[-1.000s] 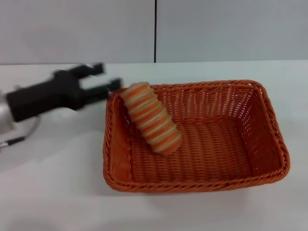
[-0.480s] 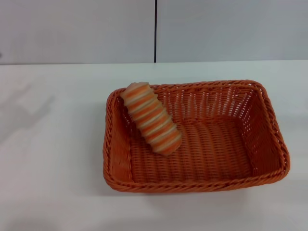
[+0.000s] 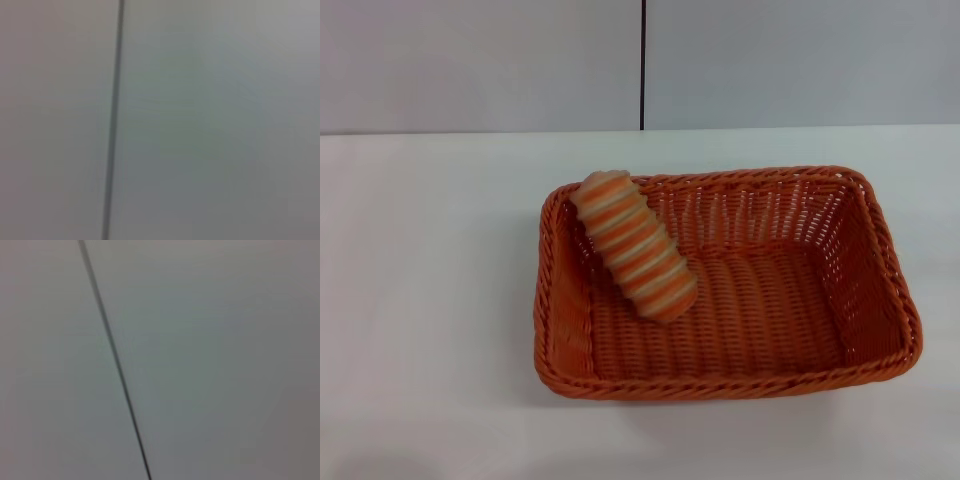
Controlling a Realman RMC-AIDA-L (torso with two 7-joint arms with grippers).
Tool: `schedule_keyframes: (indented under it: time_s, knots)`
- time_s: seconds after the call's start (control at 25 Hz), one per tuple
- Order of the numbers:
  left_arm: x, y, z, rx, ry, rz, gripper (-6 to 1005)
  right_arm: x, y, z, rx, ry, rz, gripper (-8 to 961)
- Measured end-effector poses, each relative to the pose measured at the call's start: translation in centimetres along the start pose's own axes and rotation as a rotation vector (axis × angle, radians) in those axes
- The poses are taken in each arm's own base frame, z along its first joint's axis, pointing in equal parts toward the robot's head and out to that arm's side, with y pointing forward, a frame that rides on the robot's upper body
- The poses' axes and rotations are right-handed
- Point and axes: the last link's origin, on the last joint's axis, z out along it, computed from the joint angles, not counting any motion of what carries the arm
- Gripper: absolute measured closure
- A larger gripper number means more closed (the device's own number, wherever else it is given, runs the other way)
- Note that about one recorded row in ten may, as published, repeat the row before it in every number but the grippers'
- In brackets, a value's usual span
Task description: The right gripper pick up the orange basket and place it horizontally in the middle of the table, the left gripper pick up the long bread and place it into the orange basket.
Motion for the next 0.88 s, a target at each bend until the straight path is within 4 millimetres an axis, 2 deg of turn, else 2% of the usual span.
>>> schedule_keyframes:
  time_s: [0.16, 0.28, 0.32, 0.48, 0.72, 0.88]
  knots:
    - [-0.4, 0.0, -0.6, 0.049, 0.011, 0.008, 197, 0.8, 0.9, -0.6, -0.020, -0.009, -0.093, 416]
    - [-1.4, 0.7, -1.4, 0.124, 0.022, 0.033, 197, 1.4, 1.6, -0.6, -0.045, -0.003, -0.166, 414]
    - [-1.6, 0.8, -1.4, 0.134, 0.023, 0.041, 197, 2.4, 2.2, -0.8, -0.046, 0.010, -0.205, 413]
    - [-2.1, 1.4, -1.6, 0.153, 0.026, 0.037, 197, 3.4, 3.0, -0.7, -0.042, 0.014, -0.226, 332]
    - [-2.6, 2.0, -1.9, 0.167, 0.021, -0.002, 197, 3.7, 3.7, -0.5, -0.035, -0.011, -0.207, 211]
    - [-2.7, 2.0, -1.8, 0.164, 0.018, -0.013, 197, 3.8, 3.6, -0.7, -0.026, -0.010, -0.201, 211]
